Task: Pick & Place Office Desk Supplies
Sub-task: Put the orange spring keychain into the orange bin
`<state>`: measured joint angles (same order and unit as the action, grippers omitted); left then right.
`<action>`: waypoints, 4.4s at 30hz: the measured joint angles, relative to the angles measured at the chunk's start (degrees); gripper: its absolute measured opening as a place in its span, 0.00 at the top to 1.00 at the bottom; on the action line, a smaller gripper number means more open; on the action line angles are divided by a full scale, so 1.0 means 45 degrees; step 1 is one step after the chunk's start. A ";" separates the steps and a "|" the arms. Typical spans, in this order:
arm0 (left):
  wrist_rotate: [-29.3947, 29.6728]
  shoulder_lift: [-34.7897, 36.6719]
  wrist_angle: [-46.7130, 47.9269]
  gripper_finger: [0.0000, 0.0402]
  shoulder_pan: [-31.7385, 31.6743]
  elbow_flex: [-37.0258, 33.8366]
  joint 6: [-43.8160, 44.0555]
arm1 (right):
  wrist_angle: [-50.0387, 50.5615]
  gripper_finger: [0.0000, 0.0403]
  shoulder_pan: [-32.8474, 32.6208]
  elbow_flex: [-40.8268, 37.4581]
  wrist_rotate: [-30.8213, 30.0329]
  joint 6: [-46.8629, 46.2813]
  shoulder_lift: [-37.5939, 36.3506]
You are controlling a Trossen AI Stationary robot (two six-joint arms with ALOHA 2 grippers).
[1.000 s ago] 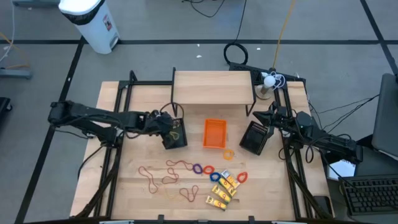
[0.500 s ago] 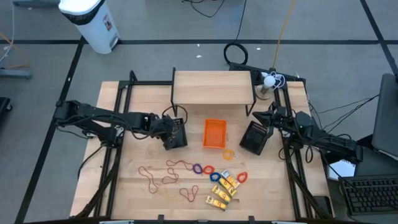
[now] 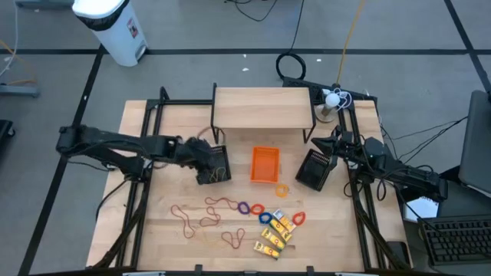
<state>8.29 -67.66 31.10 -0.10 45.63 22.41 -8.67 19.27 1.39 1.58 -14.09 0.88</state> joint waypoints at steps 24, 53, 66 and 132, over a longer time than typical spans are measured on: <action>-0.2962 0.9378 -0.5879 0.98 -0.2485 -0.5399 -0.3498 | 0.0087 1.00 -0.0007 0.0001 0.0049 -0.0044 0.0000; -0.2945 0.9949 -1.0464 0.99 -0.2559 -0.9952 -0.2946 | 0.0469 1.00 -0.0175 0.0004 0.0049 -0.0005 0.0002; -0.2150 0.9958 -1.0928 0.97 -0.2559 -0.9947 -0.2554 | -0.0036 0.96 -0.0442 0.1667 0.2997 0.0631 0.0706; -0.2159 0.9958 -1.0580 0.94 -0.2550 -0.9928 -0.0939 | 0.6302 0.67 -1.1975 0.9219 -0.1384 -0.1218 1.8358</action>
<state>-1.43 -22.85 -16.51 -11.57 0.95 18.18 19.69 -34.62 42.88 -4.64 -19.57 83.49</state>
